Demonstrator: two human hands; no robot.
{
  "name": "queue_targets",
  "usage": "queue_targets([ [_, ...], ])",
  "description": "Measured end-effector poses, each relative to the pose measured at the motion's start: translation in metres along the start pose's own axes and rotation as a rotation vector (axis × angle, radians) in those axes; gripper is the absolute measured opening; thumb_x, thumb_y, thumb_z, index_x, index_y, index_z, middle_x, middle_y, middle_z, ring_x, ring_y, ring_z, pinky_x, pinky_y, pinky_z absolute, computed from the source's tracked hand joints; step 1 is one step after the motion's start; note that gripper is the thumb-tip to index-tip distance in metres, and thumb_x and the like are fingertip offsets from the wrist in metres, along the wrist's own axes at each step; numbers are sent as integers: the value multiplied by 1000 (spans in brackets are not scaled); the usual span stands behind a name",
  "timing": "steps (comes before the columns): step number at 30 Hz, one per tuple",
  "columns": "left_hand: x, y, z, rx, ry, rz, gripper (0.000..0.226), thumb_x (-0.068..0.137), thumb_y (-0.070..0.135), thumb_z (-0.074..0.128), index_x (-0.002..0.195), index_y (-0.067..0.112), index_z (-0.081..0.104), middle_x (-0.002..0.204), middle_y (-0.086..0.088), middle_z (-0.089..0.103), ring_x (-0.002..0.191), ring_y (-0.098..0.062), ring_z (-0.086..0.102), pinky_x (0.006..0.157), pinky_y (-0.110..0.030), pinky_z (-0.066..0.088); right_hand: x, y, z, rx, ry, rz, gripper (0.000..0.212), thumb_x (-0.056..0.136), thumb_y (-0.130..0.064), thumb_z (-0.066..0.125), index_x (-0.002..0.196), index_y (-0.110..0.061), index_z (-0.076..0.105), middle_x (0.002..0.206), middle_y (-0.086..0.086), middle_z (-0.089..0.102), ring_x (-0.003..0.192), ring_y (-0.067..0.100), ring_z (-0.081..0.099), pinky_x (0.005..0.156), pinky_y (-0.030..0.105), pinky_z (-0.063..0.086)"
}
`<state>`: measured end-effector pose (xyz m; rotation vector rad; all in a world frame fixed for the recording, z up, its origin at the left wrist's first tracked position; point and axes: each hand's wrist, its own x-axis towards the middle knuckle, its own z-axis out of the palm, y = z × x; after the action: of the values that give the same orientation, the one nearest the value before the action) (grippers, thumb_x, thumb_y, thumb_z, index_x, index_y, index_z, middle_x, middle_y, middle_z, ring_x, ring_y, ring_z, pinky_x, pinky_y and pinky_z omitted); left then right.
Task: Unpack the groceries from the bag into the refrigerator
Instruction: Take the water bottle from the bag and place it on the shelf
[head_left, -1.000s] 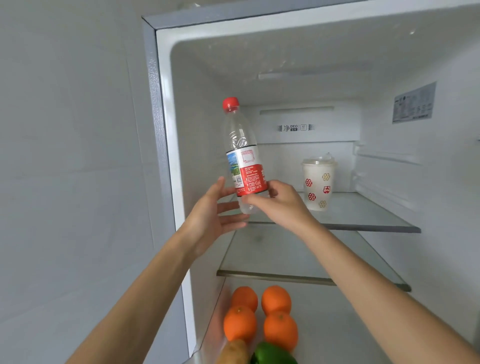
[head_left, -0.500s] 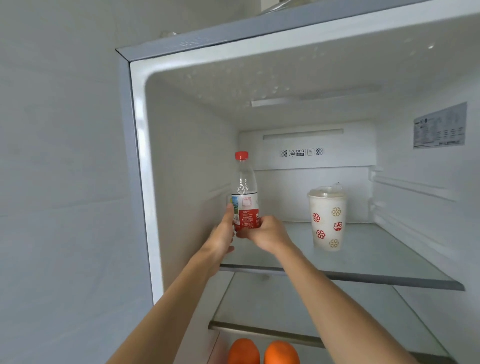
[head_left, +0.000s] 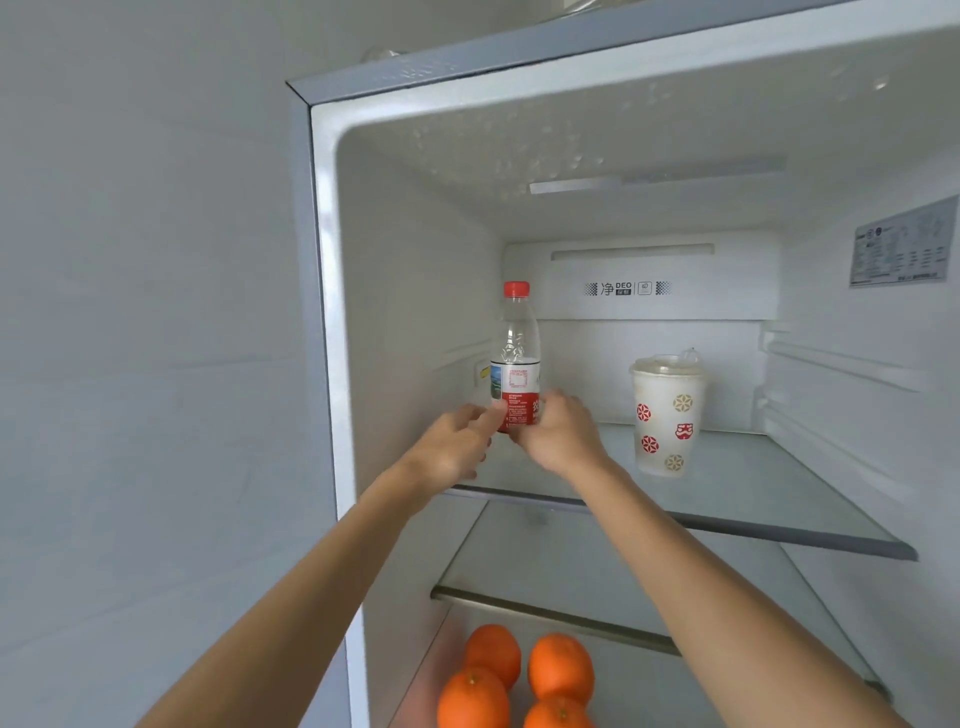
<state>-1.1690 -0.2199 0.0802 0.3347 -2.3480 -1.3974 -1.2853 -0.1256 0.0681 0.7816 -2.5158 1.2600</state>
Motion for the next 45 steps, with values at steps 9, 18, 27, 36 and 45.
queue_targets([
  [9, -107, -8, -78, 278, -124, 16, 24, 95, 29, 58, 112, 13, 63, 100, -8, 74, 83, -22, 75, 60, -26, 57, -108, -84, -24, -193, -275, -73, 28, 79, -12, 67, 107, -7, 73, 113, 10, 72, 107, 26, 66, 94, 34, 54],
  [18, -240, -110, -181, 471, -80, -200, 18, 92, 31, 59, 100, 19, 68, 91, -1, 75, 77, -14, 75, 63, -28, 60, -230, -151, 68, -299, -521, -172, 36, 78, -20, 73, 113, -14, 72, 115, 2, 72, 104, 20, 66, 86, 28, 54],
  [27, -395, -271, -233, 357, 1, -548, 15, 89, 29, 60, 95, 18, 68, 89, -2, 76, 75, -15, 75, 58, -27, 56, -354, -180, 214, -307, -911, -294, 46, 81, -21, 68, 126, -20, 61, 119, -1, 64, 99, 20, 65, 80, 30, 53],
  [36, -539, -422, -229, 208, 209, -935, 11, 88, 21, 58, 93, 18, 68, 79, -3, 75, 65, -15, 73, 53, -20, 50, -471, -141, 394, -397, -1360, -435, 45, 84, -18, 64, 129, -18, 59, 116, 0, 65, 104, 19, 62, 86, 31, 52],
  [45, -621, -581, -162, 23, 277, -1341, 14, 88, 18, 58, 98, 18, 68, 89, -4, 71, 85, -23, 71, 65, -26, 51, -566, -31, 562, -572, -1681, -467, 37, 86, -10, 49, 120, -1, 61, 117, 19, 64, 109, 37, 61, 94, 48, 53],
])
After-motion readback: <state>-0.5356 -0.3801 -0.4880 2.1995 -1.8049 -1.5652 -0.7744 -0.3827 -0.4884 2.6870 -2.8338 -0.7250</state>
